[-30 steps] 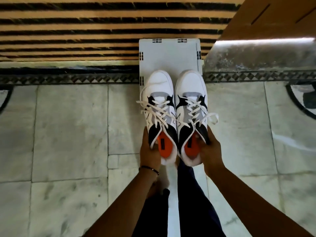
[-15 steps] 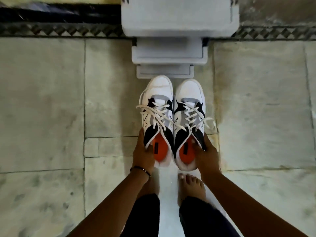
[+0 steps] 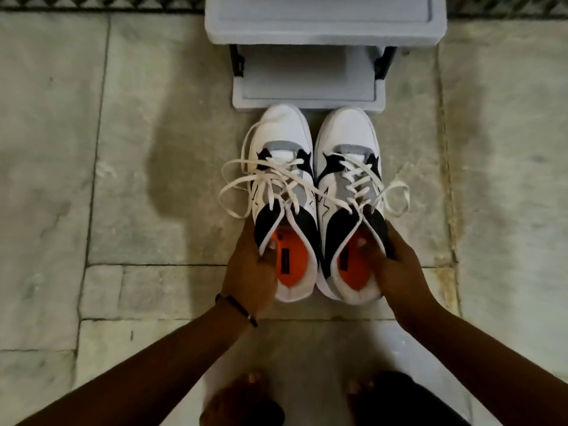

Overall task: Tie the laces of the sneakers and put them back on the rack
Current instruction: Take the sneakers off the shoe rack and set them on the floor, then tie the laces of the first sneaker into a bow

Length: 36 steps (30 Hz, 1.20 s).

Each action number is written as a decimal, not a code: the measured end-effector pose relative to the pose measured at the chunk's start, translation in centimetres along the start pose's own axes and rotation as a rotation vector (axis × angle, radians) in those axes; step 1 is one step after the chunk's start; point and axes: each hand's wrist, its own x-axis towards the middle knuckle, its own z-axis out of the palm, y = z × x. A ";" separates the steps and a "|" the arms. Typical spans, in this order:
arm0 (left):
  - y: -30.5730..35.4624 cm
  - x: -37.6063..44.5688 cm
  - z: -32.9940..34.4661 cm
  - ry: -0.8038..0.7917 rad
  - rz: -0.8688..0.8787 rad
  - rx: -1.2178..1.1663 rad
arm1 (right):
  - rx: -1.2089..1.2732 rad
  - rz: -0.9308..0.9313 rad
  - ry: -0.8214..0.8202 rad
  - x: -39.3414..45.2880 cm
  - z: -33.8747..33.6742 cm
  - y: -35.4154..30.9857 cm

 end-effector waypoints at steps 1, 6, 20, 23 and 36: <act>-0.2 0.1 0.0 -0.008 0.013 -0.017 | -0.028 -0.027 -0.023 0.2 -0.1 0.1; -1.0 0.9 -0.4 -0.084 0.121 0.004 | -0.123 -0.255 -0.016 1.7 -1.1 -0.9; 4.4 3.3 -2.8 -0.145 0.244 0.476 | -1.257 -0.723 -0.507 2.3 0.8 -17.3; 4.2 3.7 -3.0 -0.106 0.191 0.396 | -1.672 -0.692 -0.682 2.6 2.8 -13.9; 2.6 3.4 -4.2 -0.215 0.429 0.450 | -1.830 -0.486 0.139 5.7 -4.8 -17.4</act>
